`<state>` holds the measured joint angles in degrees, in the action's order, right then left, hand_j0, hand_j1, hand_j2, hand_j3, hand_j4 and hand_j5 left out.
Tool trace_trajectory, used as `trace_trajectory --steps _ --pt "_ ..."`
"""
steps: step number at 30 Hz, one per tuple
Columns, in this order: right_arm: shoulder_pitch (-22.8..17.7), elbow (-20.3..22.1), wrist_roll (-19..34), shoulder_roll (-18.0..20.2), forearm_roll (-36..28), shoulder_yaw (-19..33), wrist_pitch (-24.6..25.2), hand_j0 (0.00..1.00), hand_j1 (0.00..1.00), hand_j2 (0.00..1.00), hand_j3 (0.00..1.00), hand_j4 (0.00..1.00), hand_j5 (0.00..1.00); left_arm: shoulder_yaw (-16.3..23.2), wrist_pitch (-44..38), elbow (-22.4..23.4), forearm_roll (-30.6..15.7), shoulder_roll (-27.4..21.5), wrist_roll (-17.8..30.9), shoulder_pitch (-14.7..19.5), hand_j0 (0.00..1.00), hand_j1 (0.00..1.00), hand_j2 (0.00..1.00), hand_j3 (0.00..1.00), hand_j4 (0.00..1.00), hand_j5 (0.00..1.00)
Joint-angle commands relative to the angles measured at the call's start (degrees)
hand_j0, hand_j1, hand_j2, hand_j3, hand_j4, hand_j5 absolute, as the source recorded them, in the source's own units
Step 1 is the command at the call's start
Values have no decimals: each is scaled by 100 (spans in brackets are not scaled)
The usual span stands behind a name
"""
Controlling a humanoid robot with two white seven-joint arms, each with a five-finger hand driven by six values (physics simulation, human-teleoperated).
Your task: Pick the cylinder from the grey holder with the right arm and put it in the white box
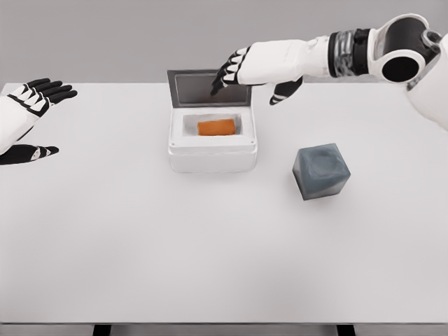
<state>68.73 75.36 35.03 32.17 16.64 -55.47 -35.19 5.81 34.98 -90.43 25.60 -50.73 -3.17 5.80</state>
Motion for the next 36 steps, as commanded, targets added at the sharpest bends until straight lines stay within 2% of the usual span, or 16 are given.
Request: trace_trajectory --steps 1,3,4,6,9,11,12,17,19,20,24,26,29,31,33,36 --pt "0 602 -3 263 -55 475 19 100 100 100 100 100 100 -1 2 -1 -38 -7 -8 0 100 100 100 100 100 100" --pt "-96 1165 -3 641 -90 1177 19 100 100 100 100 100 100 -1 2 -10 -38 2 -8 0 100 100 100 100 100 100" --pt "-158 1200 -3 755 -90 1388 19 100 100 100 100 100 100 -10 2 -10 -38 2 -8 0 100 100 100 100 100 100" --pt "-615 1165 -3 1177 -99 2153 19 100 100 100 100 100 100 -1 2 8 -11 -24 10 44 100 100 100 100 100 100" --pt "-1326 1069 -3 1652 -108 2347 19 100 100 100 100 100 100 34 2 -18 7 11 89 114 100 100 100 100 100 100" --pt "-2223 1042 -3 1635 -99 3006 19 100 100 100 100 100 100 156 2 -115 -64 20 142 167 100 100 100 100 100 100" --pt "-2373 1095 -3 1635 -108 3147 19 100 100 100 100 100 100 279 2 -115 -169 29 142 228 100 100 100 100 100 100" --pt "-2469 1183 -3 1670 -450 3147 19 100 100 100 100 100 100 368 2 -71 -1101 -42 387 439 100 100 100 100 100 100" --pt "-2742 1183 -3 1608 -565 3165 19 100 100 100 100 100 100 412 2 -71 -1566 -59 949 545 100 100 100 100 100 100" --pt "-2839 1156 -3 1608 -653 3174 19 100 100 100 100 100 100 613 2 -80 -1891 -121 1301 668 100 100 100 100 100 100" --pt "-3076 1270 -3 1600 -890 3173 118 100 100 100 100 100 100 1905 2 -62 -3052 -209 2242 1564 100 100 100 100 100 100" --pt "-3182 1385 -3 1617 -890 3191 127 100 100 100 100 100 100 2003 2 17 -3500 -209 2716 1688 100 100 100 100 100 100" --pt "-3497 1455 -3 1635 -890 3481 57 100 100 100 100 100 100 2020 -166 96 -4597 -200 3752 1766 100 100 100 100 100 100" --pt "-3673 1920 -3 1749 -986 3753 118 100 100 100 100 100 100 2020 -659 175 -4889 -200 3817 1995 100 100 100 100 100 100" --pt "-4051 2193 -3 1942 -1409 4500 118 100 100 100 100 100 100 2020 -1151 219 -5223 -182 3817 2127 100 100 100 100 100 100" --pt "-4386 2246 -3 1934 -1444 4931 83 100 100 100 100 100 100 2038 -1801 517 -5355 -25 3817 2487 100 100 100 100 100 100"
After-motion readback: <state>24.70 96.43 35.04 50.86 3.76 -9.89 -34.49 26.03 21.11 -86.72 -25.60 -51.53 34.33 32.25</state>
